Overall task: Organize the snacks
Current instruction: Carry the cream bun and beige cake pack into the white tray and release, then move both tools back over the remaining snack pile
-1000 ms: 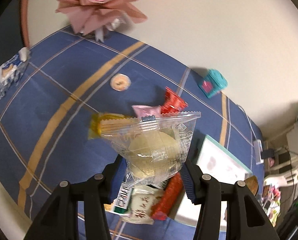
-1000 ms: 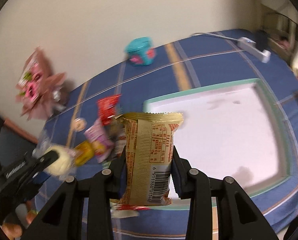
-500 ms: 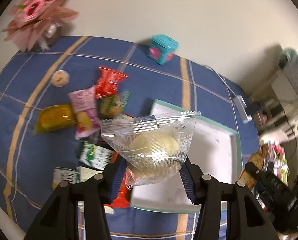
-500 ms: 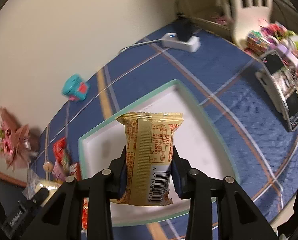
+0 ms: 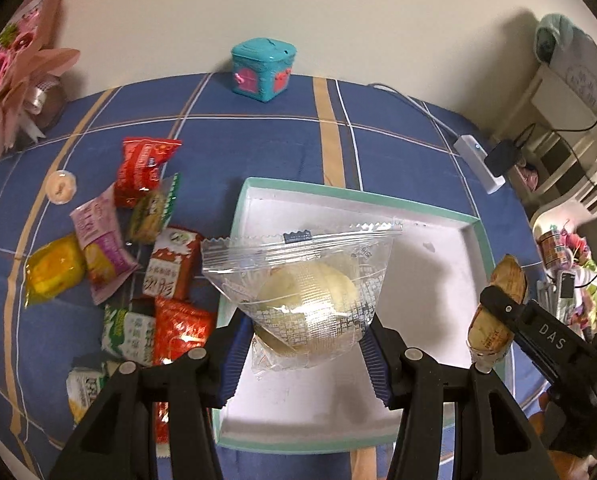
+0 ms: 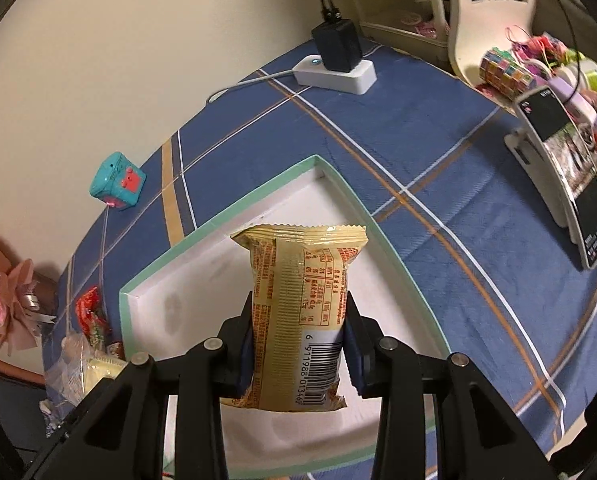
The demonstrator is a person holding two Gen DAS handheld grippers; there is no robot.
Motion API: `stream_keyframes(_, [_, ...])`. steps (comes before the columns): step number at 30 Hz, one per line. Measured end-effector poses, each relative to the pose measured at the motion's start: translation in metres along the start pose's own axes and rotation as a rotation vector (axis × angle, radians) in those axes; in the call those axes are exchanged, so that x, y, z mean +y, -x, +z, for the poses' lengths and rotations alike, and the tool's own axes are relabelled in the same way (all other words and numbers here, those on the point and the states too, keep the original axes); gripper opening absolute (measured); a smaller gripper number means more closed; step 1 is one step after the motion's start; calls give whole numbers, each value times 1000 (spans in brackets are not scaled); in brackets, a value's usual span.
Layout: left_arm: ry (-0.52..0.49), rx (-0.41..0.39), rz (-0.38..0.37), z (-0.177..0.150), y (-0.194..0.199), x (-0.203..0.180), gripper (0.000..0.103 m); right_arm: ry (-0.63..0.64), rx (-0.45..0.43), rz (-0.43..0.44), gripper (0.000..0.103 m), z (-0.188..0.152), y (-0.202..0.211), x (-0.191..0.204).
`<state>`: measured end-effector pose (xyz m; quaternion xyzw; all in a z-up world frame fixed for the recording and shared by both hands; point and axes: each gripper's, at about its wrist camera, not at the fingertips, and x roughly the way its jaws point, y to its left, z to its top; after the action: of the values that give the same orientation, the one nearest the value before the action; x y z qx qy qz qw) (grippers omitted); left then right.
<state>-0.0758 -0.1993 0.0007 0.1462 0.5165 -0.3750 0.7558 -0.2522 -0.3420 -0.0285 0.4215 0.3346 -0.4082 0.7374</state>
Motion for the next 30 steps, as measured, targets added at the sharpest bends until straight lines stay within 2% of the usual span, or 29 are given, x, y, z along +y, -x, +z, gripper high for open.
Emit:
stream_keyframes(4, [0, 9, -6, 7, -15, -1, 55, 45, -9, -35, 39, 0, -9, 7])
stream_keyframes(7, [-5, 4, 6, 10, -19, -2, 60, 55, -2, -46, 40, 1, -12, 9])
stream_keyframes(8, [-6, 2, 12, 11, -19, -2, 67, 60, 0, -50, 44, 1, -13, 9])
stream_keyframes(9, [-4, -2, 12, 12, -18, -1, 70, 64, 1, -52, 54, 1, -12, 10])
stream_keyframes(10, [0, -8, 11, 13, -17, 0, 72, 74, 0, -55, 57, 0, -12, 11])
stream_keyframes(12, [9, -8, 17, 15, -14, 2, 73, 85, 2, -60, 60, 0, -10, 14])
stream_keyframes(14, [16, -8, 33, 15, -12, 6, 79, 98, 10, -73, 62, -1, -9, 16])
stream_keyframes(18, [37, -21, 78, 15, -6, 15, 92, 139, 19, -108, 78, -6, -7, 23])
stream_keyframes(20, [42, -34, 101, 14, -3, 21, 101, 168, 17, -114, 89, -9, -4, 29])
stream_keyframes(26, [56, -58, 196, 10, -2, 43, 103, 227, 24, -118, 97, -16, -3, 40])
stream_keyframes(30, [70, -65, 229, 7, -3, 56, 103, 268, -2, -116, 102, -21, 2, 46])
